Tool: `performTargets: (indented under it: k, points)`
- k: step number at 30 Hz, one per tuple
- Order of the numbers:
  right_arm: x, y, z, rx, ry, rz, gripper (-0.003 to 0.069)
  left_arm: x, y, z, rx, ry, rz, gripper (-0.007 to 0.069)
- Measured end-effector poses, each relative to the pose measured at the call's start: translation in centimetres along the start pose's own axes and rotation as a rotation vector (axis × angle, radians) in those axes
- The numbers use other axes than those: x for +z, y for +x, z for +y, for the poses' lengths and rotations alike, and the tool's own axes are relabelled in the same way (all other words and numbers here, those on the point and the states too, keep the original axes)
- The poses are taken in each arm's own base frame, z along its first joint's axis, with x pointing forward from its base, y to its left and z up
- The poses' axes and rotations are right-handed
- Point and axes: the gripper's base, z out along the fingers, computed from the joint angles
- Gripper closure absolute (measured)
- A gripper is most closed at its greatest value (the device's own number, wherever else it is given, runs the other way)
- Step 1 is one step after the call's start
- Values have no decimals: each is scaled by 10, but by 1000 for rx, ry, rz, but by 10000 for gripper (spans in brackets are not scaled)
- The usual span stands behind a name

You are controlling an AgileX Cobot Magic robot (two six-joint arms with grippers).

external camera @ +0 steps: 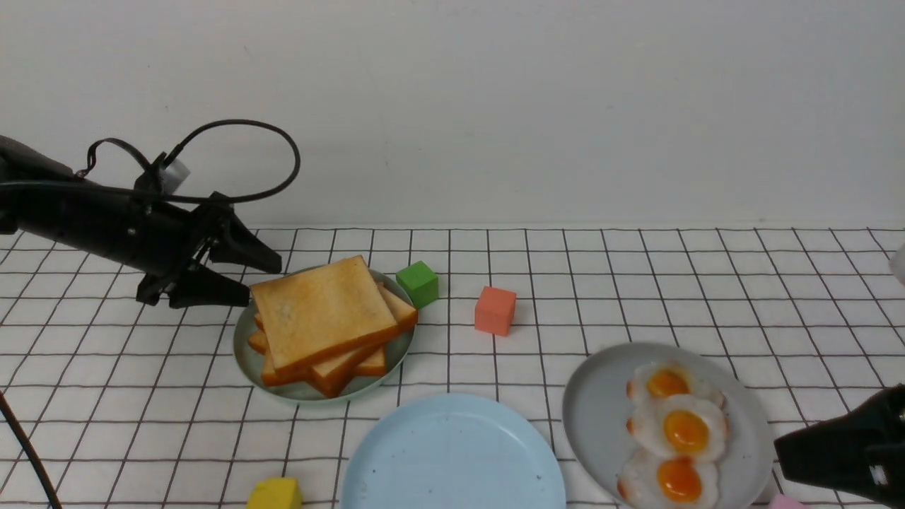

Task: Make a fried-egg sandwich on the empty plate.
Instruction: Use the left arm to grab a slice of bread

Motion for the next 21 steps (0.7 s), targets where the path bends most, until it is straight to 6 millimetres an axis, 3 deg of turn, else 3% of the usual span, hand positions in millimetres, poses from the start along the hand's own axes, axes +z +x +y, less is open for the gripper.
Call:
performTargets:
  k: [6,13,15,19,21]
  points:
    - [0,0,0,-2,0,1,418,7,1,3,37,47,20,225]
    - [0,0,0,-3,0,1,418,7,1,3,140,56,16,531]
    - [0,0,0,-3,0,1,418,6,2,2,159,52,21,587]
    - [0,0,0,-3,0,1,418,-2,3,-7,208,59,19,596]
    - [0,0,0,-3,0,1,418,-18,3,-26,277,84,-6,596]
